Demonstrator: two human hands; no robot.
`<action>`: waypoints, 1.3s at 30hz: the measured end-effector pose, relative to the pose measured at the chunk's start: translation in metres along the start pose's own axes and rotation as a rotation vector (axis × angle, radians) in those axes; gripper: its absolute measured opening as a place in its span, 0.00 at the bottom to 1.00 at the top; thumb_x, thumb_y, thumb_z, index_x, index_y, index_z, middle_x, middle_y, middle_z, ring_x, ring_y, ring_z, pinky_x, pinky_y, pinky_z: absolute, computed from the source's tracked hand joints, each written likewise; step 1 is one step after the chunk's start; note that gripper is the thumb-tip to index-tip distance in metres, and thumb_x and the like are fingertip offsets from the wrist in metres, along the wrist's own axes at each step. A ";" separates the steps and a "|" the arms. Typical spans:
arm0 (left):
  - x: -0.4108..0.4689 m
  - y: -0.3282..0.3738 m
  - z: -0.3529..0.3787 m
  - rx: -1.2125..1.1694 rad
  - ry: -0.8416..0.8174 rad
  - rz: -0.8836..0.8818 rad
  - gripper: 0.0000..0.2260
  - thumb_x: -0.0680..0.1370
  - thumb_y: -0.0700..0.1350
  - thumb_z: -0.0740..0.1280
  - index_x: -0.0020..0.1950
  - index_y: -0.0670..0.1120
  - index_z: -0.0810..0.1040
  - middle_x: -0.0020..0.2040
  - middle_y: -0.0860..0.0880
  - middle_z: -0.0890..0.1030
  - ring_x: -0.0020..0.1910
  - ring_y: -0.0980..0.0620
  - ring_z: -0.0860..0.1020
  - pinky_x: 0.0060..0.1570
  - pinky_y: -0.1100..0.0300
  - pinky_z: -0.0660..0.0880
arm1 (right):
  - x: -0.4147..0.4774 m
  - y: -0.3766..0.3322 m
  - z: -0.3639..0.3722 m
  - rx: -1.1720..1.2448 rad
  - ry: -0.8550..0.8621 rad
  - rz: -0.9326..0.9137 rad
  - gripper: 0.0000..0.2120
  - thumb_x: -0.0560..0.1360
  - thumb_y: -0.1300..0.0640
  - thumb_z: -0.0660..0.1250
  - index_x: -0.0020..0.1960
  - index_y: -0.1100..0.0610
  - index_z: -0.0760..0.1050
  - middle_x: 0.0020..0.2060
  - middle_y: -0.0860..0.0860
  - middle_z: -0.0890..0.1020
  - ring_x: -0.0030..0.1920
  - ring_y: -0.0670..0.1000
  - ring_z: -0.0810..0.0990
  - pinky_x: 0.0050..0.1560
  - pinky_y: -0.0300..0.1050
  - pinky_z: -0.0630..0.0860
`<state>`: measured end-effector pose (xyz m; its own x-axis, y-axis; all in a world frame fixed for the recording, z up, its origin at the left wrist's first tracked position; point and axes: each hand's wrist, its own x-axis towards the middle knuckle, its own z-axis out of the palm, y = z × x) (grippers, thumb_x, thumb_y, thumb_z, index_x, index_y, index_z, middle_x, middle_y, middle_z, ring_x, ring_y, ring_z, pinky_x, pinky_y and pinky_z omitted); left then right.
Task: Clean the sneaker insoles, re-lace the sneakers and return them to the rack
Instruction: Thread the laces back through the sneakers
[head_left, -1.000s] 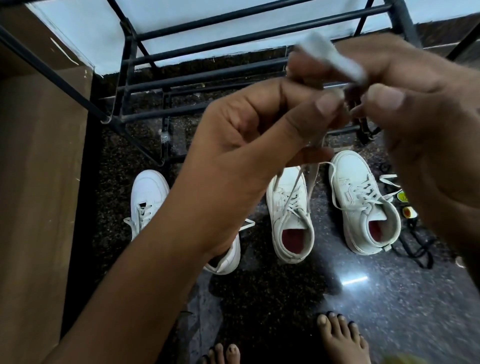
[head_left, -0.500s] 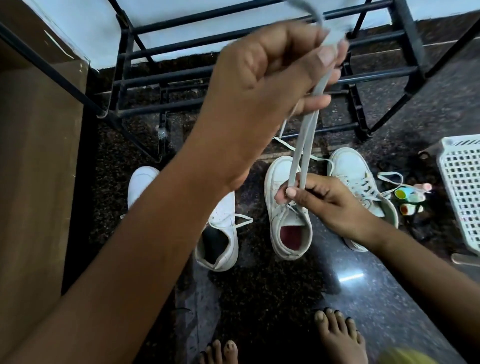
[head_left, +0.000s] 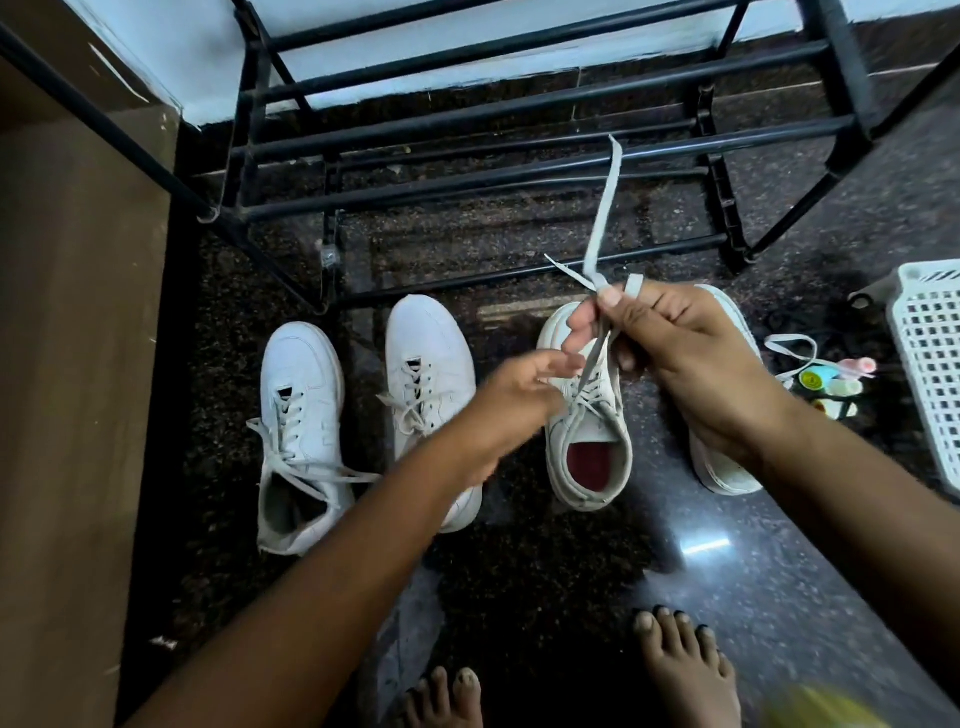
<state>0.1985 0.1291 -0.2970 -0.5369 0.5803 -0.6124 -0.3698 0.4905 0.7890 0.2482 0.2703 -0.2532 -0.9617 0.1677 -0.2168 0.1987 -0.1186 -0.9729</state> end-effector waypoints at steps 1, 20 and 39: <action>0.001 -0.007 0.007 0.056 -0.003 0.060 0.17 0.77 0.34 0.63 0.62 0.51 0.76 0.58 0.50 0.77 0.56 0.51 0.75 0.55 0.56 0.72 | 0.001 -0.003 0.000 0.006 -0.011 0.017 0.13 0.81 0.57 0.58 0.44 0.60 0.79 0.35 0.51 0.84 0.31 0.48 0.75 0.30 0.30 0.67; 0.008 0.002 0.020 0.001 0.165 0.275 0.16 0.80 0.50 0.61 0.41 0.43 0.82 0.27 0.51 0.74 0.30 0.52 0.73 0.37 0.60 0.70 | -0.001 0.038 -0.022 -0.172 0.031 0.333 0.18 0.81 0.54 0.53 0.43 0.56 0.79 0.27 0.44 0.79 0.26 0.46 0.70 0.27 0.37 0.65; -0.001 0.043 0.010 0.255 0.204 0.345 0.21 0.83 0.50 0.54 0.42 0.44 0.83 0.38 0.54 0.77 0.41 0.58 0.76 0.43 0.64 0.73 | -0.009 0.084 0.006 -0.527 0.104 -0.195 0.12 0.72 0.54 0.63 0.36 0.61 0.76 0.27 0.49 0.72 0.28 0.45 0.69 0.30 0.40 0.65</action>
<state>0.1911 0.1563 -0.2623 -0.7432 0.6102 -0.2742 0.0408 0.4505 0.8919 0.2728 0.2530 -0.3323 -0.9716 0.2364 -0.0104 0.1128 0.4240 -0.8986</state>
